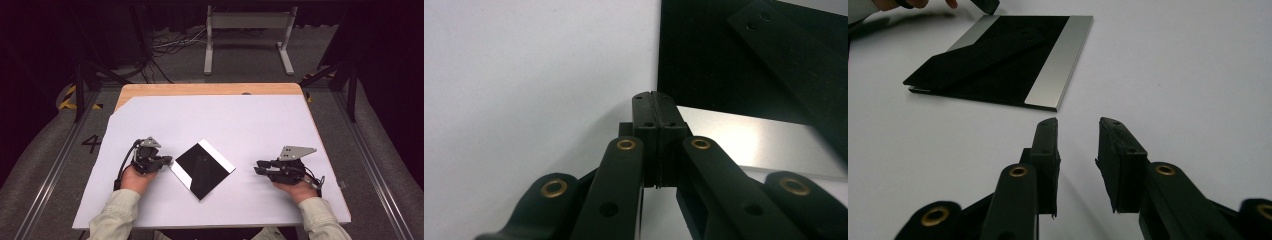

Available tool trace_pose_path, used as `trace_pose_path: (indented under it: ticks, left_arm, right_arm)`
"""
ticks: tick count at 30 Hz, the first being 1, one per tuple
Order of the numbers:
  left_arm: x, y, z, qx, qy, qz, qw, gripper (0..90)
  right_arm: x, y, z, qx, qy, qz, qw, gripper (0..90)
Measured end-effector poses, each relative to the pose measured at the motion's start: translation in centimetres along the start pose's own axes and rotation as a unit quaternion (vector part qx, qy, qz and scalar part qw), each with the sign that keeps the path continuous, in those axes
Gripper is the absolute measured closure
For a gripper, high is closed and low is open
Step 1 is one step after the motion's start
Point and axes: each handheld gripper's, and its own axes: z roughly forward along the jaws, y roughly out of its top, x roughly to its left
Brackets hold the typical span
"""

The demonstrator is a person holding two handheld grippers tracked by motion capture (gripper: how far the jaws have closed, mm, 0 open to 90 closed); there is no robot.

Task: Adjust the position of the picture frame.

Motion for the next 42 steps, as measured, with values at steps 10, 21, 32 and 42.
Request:
trace_pose_path:
  ticks: [10,21,32,42]
  left_arm:
    - [0.2,-0.2,0.0,-0.003,-0.013,-0.009,0.9999,90.0]
    - [-1.8,0.2,1.1,0.018,-0.085,0.023,0.9959,90.0]
    - [-6.7,1.1,3.9,0.047,-0.172,0.088,0.9801,90.0]
    - [-5.4,0.8,2.1,-0.004,-0.125,0.065,0.9900,90.0]
  right_arm:
    - [0.4,0.7,0.2,0.004,0.011,-0.004,0.9999,69.2]
    - [1.4,0.9,1.6,0.056,0.012,-0.039,0.9976,79.0]
    - [1.1,0.3,1.9,0.091,-0.020,-0.050,0.9944,88.6]
    - [0.4,-0.3,2.2,0.096,-0.042,-0.057,0.9928,89.6]
